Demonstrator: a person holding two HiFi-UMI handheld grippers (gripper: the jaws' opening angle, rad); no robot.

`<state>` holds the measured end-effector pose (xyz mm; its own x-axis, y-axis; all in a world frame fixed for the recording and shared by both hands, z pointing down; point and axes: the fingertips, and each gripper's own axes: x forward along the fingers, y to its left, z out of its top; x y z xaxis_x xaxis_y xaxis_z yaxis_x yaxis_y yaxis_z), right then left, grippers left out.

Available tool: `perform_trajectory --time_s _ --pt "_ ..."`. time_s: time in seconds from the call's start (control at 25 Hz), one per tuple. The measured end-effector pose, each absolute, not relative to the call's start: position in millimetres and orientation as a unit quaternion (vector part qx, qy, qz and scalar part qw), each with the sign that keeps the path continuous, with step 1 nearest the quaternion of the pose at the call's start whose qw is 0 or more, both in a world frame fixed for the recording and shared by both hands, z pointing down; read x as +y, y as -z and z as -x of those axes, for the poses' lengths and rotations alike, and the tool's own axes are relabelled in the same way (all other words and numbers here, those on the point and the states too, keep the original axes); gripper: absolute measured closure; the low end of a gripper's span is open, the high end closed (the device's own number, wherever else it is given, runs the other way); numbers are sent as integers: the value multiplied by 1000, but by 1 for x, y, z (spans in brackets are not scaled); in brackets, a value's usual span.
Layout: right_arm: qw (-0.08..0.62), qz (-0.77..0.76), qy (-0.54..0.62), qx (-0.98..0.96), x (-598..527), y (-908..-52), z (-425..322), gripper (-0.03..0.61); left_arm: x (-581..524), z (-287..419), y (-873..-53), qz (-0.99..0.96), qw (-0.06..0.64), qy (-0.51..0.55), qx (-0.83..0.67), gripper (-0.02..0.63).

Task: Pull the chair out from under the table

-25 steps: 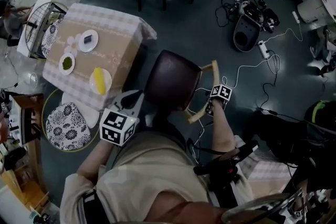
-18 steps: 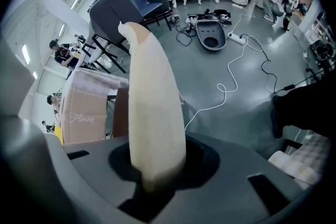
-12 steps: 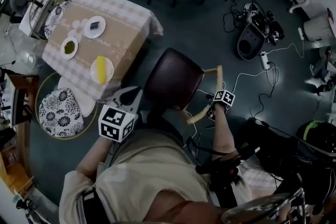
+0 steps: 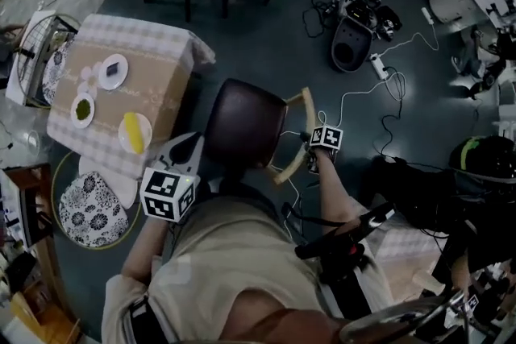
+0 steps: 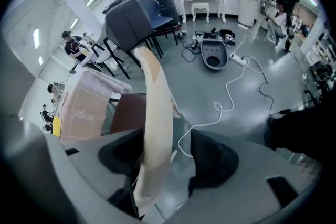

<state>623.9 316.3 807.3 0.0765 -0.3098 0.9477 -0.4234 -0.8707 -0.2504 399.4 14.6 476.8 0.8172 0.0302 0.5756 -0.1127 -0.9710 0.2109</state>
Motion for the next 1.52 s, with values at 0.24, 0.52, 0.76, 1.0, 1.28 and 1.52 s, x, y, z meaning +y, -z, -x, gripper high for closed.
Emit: perform_trajectory --time_s 0.24,0.52,0.76,1.0,1.28,1.52 --pt "19 -772 -566 -289 308 -749 -644 290 6 -399 -475 -946 118 -301 -27 607" --pt "-16 -794 -502 -343 258 -684 -660 288 -16 -422 -456 -957 87 -274 -31 607" --pt "-59 -791 -441 -420 204 -613 -643 369 -16 -439 -441 -969 84 -233 2 607" --pt "-34 -791 -362 -492 138 -546 -598 566 -29 -425 -441 -972 109 -208 28 607" --pt "-56 -777 -303 -549 100 -470 -524 566 -16 -412 -416 -972 121 -179 95 607" --pt "-57 -754 -282 -591 64 -440 -460 567 -33 -379 -406 -975 120 -161 92 607"
